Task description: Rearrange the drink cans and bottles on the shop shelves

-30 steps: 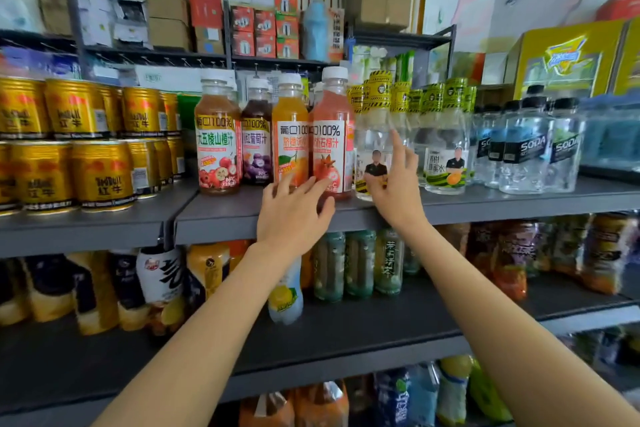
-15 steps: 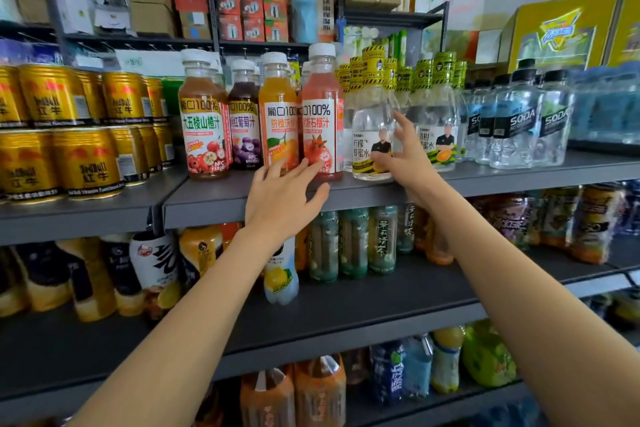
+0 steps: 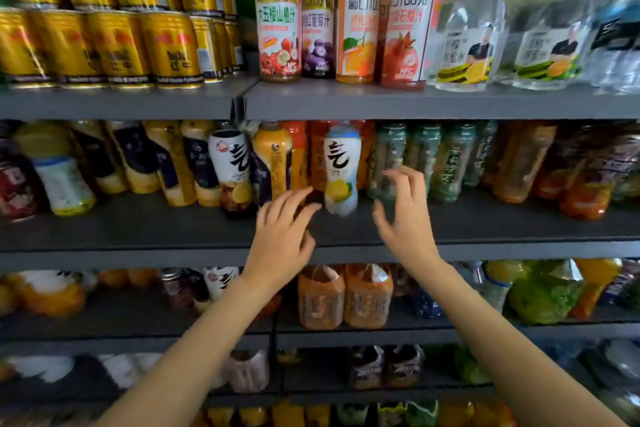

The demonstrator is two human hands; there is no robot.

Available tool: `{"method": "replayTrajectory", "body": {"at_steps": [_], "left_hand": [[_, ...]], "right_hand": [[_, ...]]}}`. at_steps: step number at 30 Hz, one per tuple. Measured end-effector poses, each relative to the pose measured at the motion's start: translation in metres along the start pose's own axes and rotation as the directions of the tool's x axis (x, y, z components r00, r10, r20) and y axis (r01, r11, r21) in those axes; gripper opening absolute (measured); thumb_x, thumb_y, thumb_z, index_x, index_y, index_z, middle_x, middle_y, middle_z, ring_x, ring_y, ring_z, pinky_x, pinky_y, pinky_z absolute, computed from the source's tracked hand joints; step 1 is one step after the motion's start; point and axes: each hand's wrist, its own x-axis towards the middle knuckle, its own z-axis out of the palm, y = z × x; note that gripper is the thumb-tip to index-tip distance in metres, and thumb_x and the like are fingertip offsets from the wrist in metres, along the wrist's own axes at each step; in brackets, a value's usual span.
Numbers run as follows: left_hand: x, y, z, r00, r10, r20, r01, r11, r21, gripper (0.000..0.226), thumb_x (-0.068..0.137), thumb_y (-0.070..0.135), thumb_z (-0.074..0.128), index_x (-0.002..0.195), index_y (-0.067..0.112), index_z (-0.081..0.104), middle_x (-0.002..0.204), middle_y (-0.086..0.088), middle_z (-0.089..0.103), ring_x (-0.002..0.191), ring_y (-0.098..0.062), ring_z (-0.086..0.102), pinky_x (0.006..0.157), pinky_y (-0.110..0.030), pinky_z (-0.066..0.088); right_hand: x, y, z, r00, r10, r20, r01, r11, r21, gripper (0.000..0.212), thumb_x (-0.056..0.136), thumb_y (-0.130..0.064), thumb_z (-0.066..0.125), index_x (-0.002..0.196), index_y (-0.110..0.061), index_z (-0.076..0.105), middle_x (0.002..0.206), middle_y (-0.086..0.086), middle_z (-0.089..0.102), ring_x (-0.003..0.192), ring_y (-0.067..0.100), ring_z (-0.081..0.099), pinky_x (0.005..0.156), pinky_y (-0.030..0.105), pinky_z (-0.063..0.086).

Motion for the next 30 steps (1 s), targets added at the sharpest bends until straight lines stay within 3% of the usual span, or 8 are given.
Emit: {"method": "replayTrajectory", "body": {"at_steps": [4,7,10,13,16,22,27,30], "left_hand": [[-0.031,-0.043,-0.006,0.944,-0.275,0.183,0.271,0.961,0.052,0.046,0.082,0.012,0.056,0.128,0.014,0.053,0.142,-0.015,0.04,0.129,-0.031,0.033,0.097,-0.052,0.038],[-0.027,-0.059,-0.012,0.88,-0.282,0.382,0.283,0.958,0.056,0.06,0.094,0.02,0.045,0.148,0.029,0.019,0.156,-0.005,0.007,0.14,-0.026,0.014,0.109,-0.041,0.022],[-0.024,-0.064,-0.003,0.819,-0.214,0.533,0.242,0.97,0.019,0.063,0.096,0.025,0.043,0.149,0.032,0.01,0.156,0.0,0.008,0.139,-0.026,0.019,0.108,-0.04,0.023],[-0.038,-0.071,0.01,0.796,-0.194,0.574,0.186,0.98,0.073,0.061,0.096,0.027,0.043,0.149,0.03,0.012,0.157,0.001,0.01,0.142,-0.022,0.013,0.112,-0.036,0.015],[-0.056,-0.078,0.017,0.854,-0.141,0.502,0.154,0.988,0.016,0.064,0.093,0.02,0.046,0.148,0.03,0.014,0.157,0.002,0.011,0.144,-0.018,0.005,0.114,-0.031,0.006],[-0.062,-0.074,0.015,0.886,-0.16,0.436,0.206,0.977,-0.06,0.063,0.09,0.016,0.052,0.146,0.025,0.025,0.155,0.0,0.02,0.143,-0.022,0.012,0.115,-0.034,0.007],[-0.067,-0.066,0.01,0.87,-0.197,0.452,0.231,0.973,-0.02,0.064,0.089,0.018,0.052,0.147,0.023,0.023,0.155,-0.002,0.018,0.144,-0.023,0.009,0.114,-0.033,0.005],[-0.073,-0.063,0.001,0.835,-0.223,0.503,0.264,0.964,-0.011,0.067,0.09,0.018,0.051,0.148,0.025,0.019,0.157,0.003,0.011,0.144,-0.018,0.004,0.113,-0.035,0.006]], "right_hand": [[0.012,0.013,0.051,0.873,0.364,0.325,-0.394,0.919,0.03,0.071,0.083,-0.024,0.07,0.137,-0.001,0.031,0.137,0.016,0.037,0.129,0.029,0.035,0.103,0.034,0.033],[0.038,0.015,0.084,0.802,0.499,0.328,-0.57,0.804,0.171,0.078,0.078,-0.022,0.075,0.138,-0.004,0.028,0.134,0.015,0.044,0.119,0.031,0.048,0.095,0.044,0.045],[0.051,0.015,0.108,0.706,0.668,0.236,-0.708,0.673,0.213,0.065,0.08,-0.02,0.073,0.13,-0.004,0.035,0.127,0.015,0.052,0.114,0.031,0.054,0.085,0.038,0.047],[0.047,0.019,0.111,0.75,0.64,0.166,-0.661,0.736,0.146,0.054,0.078,-0.021,0.074,0.117,-0.006,0.04,0.121,0.015,0.052,0.11,0.029,0.054,0.077,0.033,0.044],[0.031,0.016,0.099,0.8,0.572,0.183,-0.595,0.796,0.111,0.051,0.073,-0.02,0.077,0.105,-0.01,0.038,0.113,0.017,0.052,0.102,0.029,0.055,0.074,0.042,0.05],[-0.014,-0.012,0.071,0.879,0.425,0.217,-0.464,0.868,0.18,0.055,0.07,-0.012,0.076,0.114,-0.013,0.044,0.116,0.014,0.05,0.107,0.022,0.05,0.078,0.029,0.045],[-0.035,-0.03,0.059,0.919,0.303,0.252,-0.369,0.885,0.283,0.065,0.063,-0.026,0.077,0.104,-0.053,0.034,0.114,0.013,0.052,0.11,0.028,0.051,0.087,0.043,0.049],[-0.043,-0.036,0.057,0.935,0.241,0.259,-0.309,0.913,0.268,0.061,0.064,-0.023,0.08,0.109,-0.036,0.042,0.11,0.012,0.052,0.107,0.029,0.05,0.089,0.048,0.046]]}}
